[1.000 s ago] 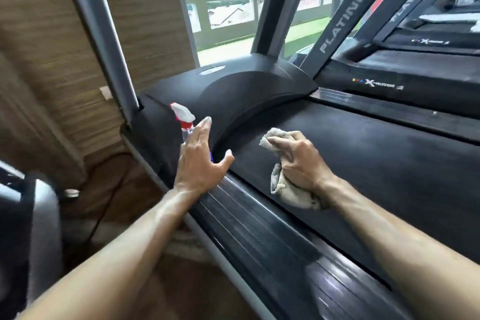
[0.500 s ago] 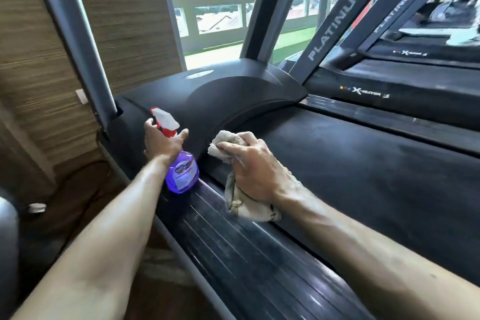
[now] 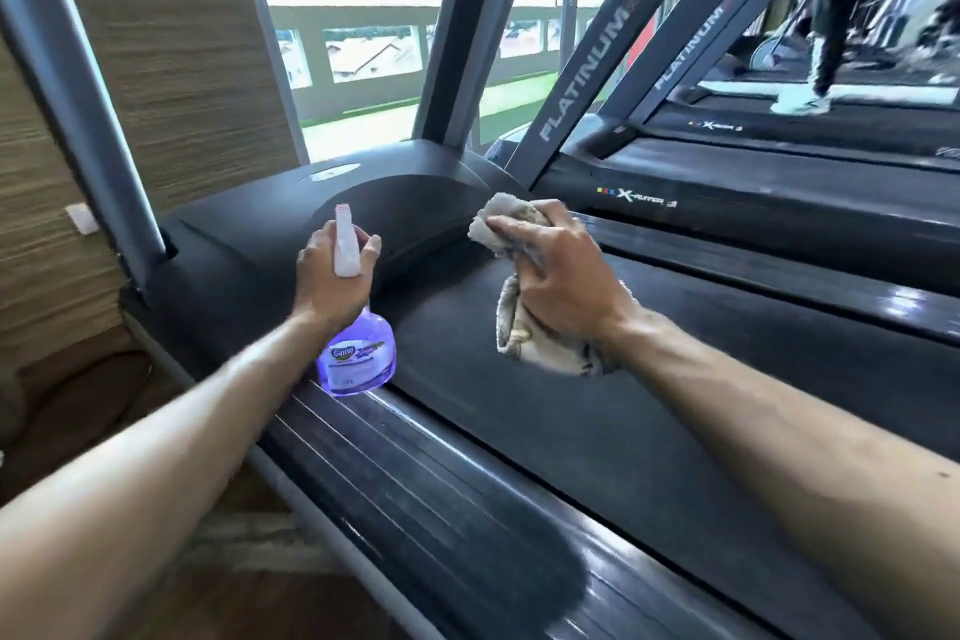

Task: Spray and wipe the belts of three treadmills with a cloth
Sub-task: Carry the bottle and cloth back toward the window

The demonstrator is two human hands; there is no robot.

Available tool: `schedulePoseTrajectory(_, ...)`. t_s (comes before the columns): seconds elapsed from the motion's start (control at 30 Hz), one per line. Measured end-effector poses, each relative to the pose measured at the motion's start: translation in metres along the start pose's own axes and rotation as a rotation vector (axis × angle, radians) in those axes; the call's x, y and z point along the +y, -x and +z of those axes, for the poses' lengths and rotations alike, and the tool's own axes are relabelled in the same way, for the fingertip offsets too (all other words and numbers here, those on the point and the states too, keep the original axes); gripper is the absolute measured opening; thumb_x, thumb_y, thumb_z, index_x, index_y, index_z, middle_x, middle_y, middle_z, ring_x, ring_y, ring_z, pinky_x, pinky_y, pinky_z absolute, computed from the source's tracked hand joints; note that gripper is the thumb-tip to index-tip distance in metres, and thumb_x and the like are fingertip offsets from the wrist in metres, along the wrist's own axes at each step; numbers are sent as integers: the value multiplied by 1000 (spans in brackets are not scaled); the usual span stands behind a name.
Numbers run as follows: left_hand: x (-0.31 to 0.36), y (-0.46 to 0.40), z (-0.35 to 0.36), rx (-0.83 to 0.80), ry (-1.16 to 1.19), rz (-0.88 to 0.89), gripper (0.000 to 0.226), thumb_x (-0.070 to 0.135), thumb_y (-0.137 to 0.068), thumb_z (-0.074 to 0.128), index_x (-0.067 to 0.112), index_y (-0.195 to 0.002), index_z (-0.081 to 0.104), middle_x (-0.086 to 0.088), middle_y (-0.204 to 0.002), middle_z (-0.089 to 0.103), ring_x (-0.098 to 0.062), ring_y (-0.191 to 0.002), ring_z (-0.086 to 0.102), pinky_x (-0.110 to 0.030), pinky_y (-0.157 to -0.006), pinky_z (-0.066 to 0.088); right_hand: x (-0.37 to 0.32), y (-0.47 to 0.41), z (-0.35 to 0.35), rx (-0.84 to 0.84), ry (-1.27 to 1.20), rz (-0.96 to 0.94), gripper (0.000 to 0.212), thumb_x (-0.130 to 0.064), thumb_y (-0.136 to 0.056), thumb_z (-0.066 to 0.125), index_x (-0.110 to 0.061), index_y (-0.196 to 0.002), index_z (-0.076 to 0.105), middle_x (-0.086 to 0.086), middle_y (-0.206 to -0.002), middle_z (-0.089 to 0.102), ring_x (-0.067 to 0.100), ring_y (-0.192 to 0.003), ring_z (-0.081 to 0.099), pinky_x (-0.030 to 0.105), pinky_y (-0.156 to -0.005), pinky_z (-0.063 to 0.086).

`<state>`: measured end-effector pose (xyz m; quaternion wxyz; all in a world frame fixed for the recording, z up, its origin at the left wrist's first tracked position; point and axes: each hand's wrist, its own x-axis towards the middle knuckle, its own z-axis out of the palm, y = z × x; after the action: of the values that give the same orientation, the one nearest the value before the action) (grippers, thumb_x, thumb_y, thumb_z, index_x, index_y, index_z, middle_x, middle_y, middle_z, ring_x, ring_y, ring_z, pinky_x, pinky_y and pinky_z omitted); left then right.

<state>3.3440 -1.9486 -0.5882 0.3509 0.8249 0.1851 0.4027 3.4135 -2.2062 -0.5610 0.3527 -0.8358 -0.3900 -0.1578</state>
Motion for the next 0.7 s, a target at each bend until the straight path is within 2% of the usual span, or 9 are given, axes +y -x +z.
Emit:
schedulePoseTrajectory(0.1, 71, 27, -5, -68, 135, 58, 19, 32, -96, 65, 17, -86, 62, 5, -68, 61, -24, -64, 61, -39, -69, 51, -13, 20, -73, 44, 66, 31, 49, -14, -98, 50, -30, -143, 61, 4, -139, 51, 36, -123, 54, 49, -113, 43)
schedulePoseTrajectory(0.23, 180, 66, -9, -151, 305, 120, 22, 40, -93, 65, 25, -78, 60, 6, -60, 59, -31, -63, 63, -37, -66, 53, -49, 66, -180, 97, 189, 30, 48, -18, -98, 49, -28, -144, 60, 8, -138, 52, 37, -122, 53, 50, -113, 42)
schedulePoseTrajectory(0.3, 243, 87, -11, -164, 384, 143, 26, 34, -95, 67, 23, -73, 58, 3, -61, 58, -26, -62, 59, -31, -66, 51, -66, 92, -235, 107, 255, 28, 50, -14, -97, 50, -26, -145, 60, 10, -136, 52, 38, -121, 54, 49, -112, 41)
schedulePoseTrajectory(0.4, 337, 126, -19, -220, 548, 193, 26, 40, -91, 67, 20, -75, 68, 5, -60, 60, -21, -59, 59, -38, -64, 52, -94, 138, -323, 155, 356, 52, 52, -10, -97, 52, -25, -147, 57, 11, -136, 51, 36, -122, 52, 50, -113, 42)
schedulePoseTrajectory(0.43, 363, 138, -22, -246, 593, 219, 25, 43, -90, 66, 22, -76, 70, 7, -59, 62, -16, -55, 59, -35, -61, 51, -102, 151, -347, 169, 393, 65, 53, -9, -97, 53, -24, -147, 56, 10, -137, 51, 35, -122, 51, 50, -113, 42)
schedulePoseTrajectory(0.53, 444, 173, -35, -335, 651, 268, 30, 32, -98, 63, 25, -70, 70, 12, -50, 58, 0, -44, 50, -24, -53, 42, -133, 195, -424, 232, 520, 104, 51, -10, -98, 55, -22, -147, 57, 7, -138, 51, 30, -121, 52, 49, -112, 43)
schedulePoseTrajectory(0.6, 494, 197, -43, -372, 711, 287, 35, 32, -99, 62, 25, -66, 70, 9, -55, 62, 0, -46, 51, -25, -56, 44, -153, 221, -471, 286, 571, 136, 49, -10, -100, 56, -20, -148, 56, 5, -137, 50, 24, -117, 49, 45, -111, 44)
schedulePoseTrajectory(0.7, 563, 230, -59, -426, 810, 327, 33, 39, -92, 62, 25, -64, 72, 0, -69, 71, -3, -60, 61, -29, -65, 50, -184, 262, -534, 350, 646, 203, 48, -5, -102, 55, -12, -149, 53, 7, -141, 48, 18, -116, 44, 33, -108, 42)
